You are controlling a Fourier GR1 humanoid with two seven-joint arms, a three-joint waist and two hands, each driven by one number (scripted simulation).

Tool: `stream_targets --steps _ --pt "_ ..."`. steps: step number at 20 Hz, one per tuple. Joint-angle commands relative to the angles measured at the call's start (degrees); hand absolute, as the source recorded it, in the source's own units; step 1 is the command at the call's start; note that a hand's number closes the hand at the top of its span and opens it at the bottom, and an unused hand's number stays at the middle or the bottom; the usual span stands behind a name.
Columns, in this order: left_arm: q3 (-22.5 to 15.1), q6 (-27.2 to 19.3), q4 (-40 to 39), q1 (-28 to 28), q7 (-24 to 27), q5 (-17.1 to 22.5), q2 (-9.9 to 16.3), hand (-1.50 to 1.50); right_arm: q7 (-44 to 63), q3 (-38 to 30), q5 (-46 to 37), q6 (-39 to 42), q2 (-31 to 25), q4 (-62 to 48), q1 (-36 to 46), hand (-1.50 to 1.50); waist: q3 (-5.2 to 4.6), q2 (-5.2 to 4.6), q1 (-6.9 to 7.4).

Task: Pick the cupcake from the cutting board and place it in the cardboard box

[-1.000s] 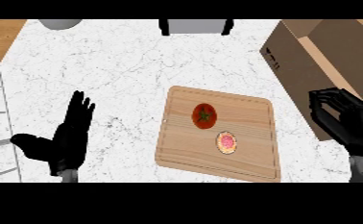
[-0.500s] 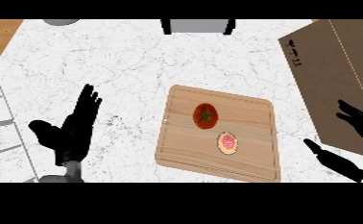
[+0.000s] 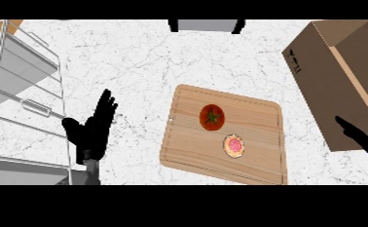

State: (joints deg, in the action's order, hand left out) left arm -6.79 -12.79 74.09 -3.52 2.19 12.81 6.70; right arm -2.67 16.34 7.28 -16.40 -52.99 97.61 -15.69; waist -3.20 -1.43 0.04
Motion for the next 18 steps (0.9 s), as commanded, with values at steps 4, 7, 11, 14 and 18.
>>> stream_targets --steps 4,7,11,14,18 --pt "2.6 0.8 6.6 -6.6 -1.7 -0.7 3.4 0.0 12.9 1.9 3.1 3.8 -3.1 10.9 1.9 -1.5 3.03 2.02 1.2" --pt "2.4 1.5 6.2 -7.0 -2.5 -1.2 2.8 0.0 17.5 4.3 2.3 3.1 -2.0 14.9 3.5 -1.5 3.09 1.89 1.94" --pt "2.1 2.0 5.5 -6.1 -0.7 -1.5 2.4 0.0 23.3 4.0 2.6 2.5 -2.2 17.8 6.3 -1.5 3.1 1.89 2.19" --pt "2.7 1.4 4.2 -8.8 -1.3 -0.9 2.6 0.0 27.6 6.3 -0.4 1.3 -2.1 18.2 6.7 -1.5 3.12 1.77 1.97" --pt "2.3 1.4 3.2 -7.9 0.0 -1.3 1.9 0.0 32.8 7.8 -0.9 0.4 -0.3 19.3 8.9 -1.5 3.18 1.7 2.11"
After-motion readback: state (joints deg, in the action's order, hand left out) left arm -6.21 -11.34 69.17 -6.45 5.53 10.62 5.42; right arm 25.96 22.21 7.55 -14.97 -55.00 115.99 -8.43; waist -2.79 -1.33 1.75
